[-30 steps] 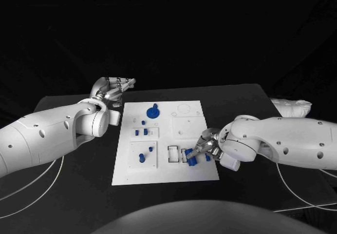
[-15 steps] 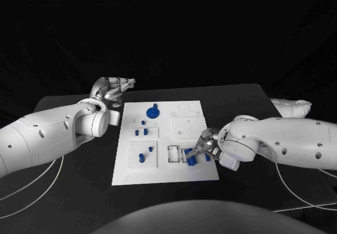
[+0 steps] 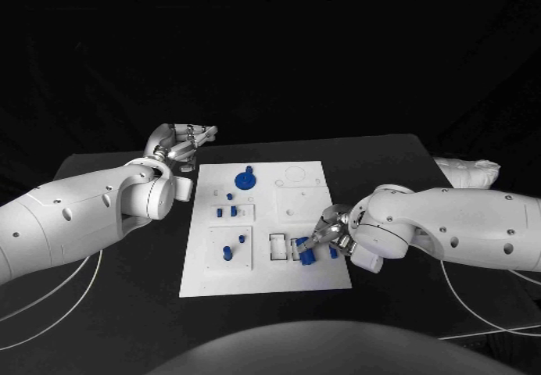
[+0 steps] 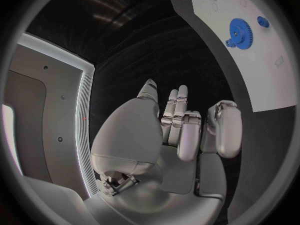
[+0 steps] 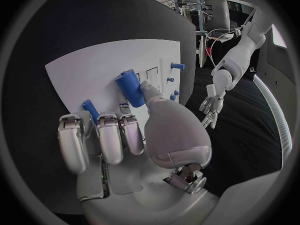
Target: Assemble the parts on the task board
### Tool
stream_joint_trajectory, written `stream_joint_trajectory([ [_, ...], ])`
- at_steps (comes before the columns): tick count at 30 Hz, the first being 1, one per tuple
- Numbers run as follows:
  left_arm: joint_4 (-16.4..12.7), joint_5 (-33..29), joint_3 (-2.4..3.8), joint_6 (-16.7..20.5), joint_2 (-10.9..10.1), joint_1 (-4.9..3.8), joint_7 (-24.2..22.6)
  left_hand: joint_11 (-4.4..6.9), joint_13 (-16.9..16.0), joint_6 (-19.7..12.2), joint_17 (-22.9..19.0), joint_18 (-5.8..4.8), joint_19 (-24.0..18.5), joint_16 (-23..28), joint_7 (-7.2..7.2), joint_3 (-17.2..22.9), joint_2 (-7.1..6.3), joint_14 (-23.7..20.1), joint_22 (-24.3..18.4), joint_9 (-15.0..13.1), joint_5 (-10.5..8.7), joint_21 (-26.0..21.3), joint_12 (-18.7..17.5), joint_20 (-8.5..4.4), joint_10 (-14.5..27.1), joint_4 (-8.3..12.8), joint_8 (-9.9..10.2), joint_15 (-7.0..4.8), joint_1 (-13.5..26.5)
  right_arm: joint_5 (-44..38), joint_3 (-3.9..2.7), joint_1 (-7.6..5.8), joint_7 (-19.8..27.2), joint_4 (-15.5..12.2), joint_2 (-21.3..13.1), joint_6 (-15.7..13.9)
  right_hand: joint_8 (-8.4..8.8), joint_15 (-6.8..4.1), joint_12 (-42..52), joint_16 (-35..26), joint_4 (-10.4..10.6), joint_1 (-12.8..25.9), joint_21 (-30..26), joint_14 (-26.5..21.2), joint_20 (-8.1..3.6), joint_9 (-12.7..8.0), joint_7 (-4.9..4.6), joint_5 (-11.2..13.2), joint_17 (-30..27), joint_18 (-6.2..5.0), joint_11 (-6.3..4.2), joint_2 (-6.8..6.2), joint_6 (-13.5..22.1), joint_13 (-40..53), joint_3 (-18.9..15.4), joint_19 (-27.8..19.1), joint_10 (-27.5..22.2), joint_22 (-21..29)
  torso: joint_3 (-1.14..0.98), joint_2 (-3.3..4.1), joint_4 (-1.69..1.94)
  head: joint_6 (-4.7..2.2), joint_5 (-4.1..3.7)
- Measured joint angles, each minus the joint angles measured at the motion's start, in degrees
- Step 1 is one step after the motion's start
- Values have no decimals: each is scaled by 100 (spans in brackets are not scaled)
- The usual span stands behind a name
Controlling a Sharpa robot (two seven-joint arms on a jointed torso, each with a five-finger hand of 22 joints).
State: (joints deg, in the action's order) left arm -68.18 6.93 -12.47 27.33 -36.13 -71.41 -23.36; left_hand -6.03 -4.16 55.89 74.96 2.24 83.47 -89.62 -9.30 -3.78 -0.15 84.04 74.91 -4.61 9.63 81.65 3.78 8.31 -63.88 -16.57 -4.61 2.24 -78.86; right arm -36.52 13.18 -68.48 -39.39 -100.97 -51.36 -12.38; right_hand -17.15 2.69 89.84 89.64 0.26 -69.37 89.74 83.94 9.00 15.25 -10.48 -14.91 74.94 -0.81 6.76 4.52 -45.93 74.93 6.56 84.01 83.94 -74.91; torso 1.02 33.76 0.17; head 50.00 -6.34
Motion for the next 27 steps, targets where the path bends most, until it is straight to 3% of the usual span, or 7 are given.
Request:
stream_joint_trajectory([
  [2, 0, 0, 0, 0, 0, 0, 0, 0, 0, 0, 0, 0, 0, 0, 0, 0, 0, 0, 0, 0, 0, 0, 0, 0, 0, 0, 0, 0, 0, 0, -10, -2, 15, -13, 8, -13, 61, -26, 0, 0, -103, -55, 0, 9, -3, -97, 11, -192, 0, 0, -26, 54, -98, 0, 225, 0, 7, 0, 0, -1, 1, 0, 1],
  [5, 0, 0, 0, 0, -1, 0, 0, 0, 0, 0, 0, -1, 0, 0, 0, 0, 0, 0, 0, 0, 0, 0, 0, 0, 0, 0, 0, 0, 0, -1, -8, -1, 37, -31, -3, -37, 81, -45, 0, 0, -168, -56, 0, -10, -41, -118, 5, -285, 0, 0, -68, 53, -206, 0, 399, 0, 6, 0, 0, -1, 1, 0, 7],
  [16, 0, 0, 0, -3, -16, 0, 1, 0, 0, 0, 0, 0, 0, 0, 0, -5, 0, 0, 0, 1, 0, 0, 0, 0, 0, -5, 0, 0, 0, 187, 25, 8, 197, -203, -208, -196, 290, -46, 0, 0, -268, -73, 0, -11, -41, -191, -84, -205, -1, 0, -67, 36, -296, -1, 695, 0, 6, 0, -4, -3, 0, 0, 35],
  [19, 0, 0, 0, -3, -17, 0, 1, 0, 0, 0, 0, 0, 0, 0, 0, -17, 0, 0, 0, 1, 0, 0, 0, 0, 0, -17, 0, 0, 0, 293, 38, -51, 239, -268, -293, -256, 295, -46, 0, 0, -289, -80, 0, -11, -40, -201, -95, -202, -1, 0, -67, 29, -306, -1, 723, -1, 6, 0, -4, -2, 0, 0, 43],
  [27, 0, 0, 0, -4, -17, 1, 1, 0, 0, 0, 0, -1, 0, 0, 0, -17, 0, 0, 0, -4, 0, 0, 0, 0, 0, -17, 0, 0, 0, 625, 20, -359, 442, -385, -390, -383, 295, -45, 0, 0, -295, -80, 0, -12, -40, -200, -106, -158, -2, 0, -67, 29, -317, -2, 748, -1, 6, -4, -2, 2, 3, 0, 53],
])
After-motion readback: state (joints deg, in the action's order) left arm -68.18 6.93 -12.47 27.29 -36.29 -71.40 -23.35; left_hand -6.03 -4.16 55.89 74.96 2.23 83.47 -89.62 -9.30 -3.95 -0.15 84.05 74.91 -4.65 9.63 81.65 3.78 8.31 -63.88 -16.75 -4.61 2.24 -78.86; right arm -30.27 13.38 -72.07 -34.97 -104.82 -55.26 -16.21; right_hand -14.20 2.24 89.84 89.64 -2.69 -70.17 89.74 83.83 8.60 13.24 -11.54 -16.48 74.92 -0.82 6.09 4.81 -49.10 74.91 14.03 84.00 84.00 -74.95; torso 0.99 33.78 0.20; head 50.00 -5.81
